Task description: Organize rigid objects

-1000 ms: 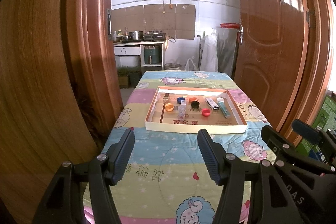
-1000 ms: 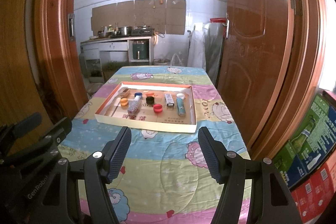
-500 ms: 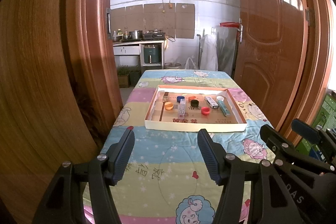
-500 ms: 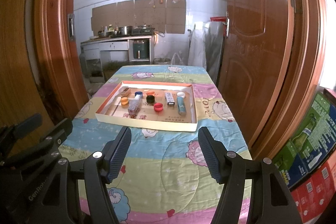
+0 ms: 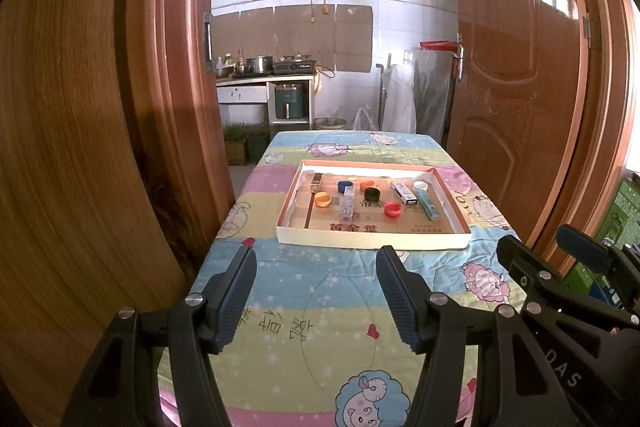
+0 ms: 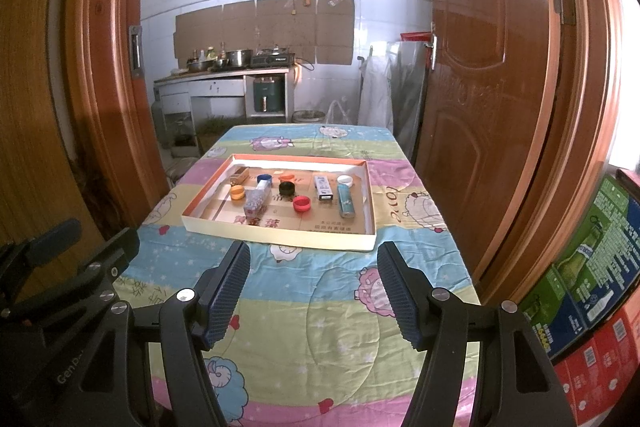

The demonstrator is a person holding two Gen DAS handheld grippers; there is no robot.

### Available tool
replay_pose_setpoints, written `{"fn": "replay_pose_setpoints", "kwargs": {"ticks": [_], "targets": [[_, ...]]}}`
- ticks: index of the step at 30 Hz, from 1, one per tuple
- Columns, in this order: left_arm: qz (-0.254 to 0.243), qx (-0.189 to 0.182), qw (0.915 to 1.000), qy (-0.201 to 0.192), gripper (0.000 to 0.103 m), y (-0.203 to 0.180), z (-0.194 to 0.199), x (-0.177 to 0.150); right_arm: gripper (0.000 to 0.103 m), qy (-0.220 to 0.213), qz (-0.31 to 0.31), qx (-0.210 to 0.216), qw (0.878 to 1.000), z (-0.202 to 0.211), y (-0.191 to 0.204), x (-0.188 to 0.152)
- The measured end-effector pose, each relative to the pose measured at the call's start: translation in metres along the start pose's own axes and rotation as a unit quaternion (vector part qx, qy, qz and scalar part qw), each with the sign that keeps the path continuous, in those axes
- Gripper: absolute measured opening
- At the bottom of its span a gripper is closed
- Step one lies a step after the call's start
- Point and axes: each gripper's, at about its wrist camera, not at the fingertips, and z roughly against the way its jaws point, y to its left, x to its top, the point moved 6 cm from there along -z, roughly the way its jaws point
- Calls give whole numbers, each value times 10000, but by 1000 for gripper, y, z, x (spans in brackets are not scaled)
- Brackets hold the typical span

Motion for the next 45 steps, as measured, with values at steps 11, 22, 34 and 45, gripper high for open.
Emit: {"fn": "replay_pose_setpoints", "kwargs": {"ticks": [11,22,34,45], "targets": [[-8,-11,10000,14,63,-2,0,0,68,-4,-3,4,10000,0,1,0],[0,-25,10000,31,63,-1,0,-1,68,1,-1,13,10000,0,2,-1],[-11,-32,10000,37,63,-2,1,-2,68,-5,-2,14,10000,0,4,-2],[-12,-40,10000,45,63,-3,1,-2,68,-6,-6,15,10000,0,4,-2]]}}
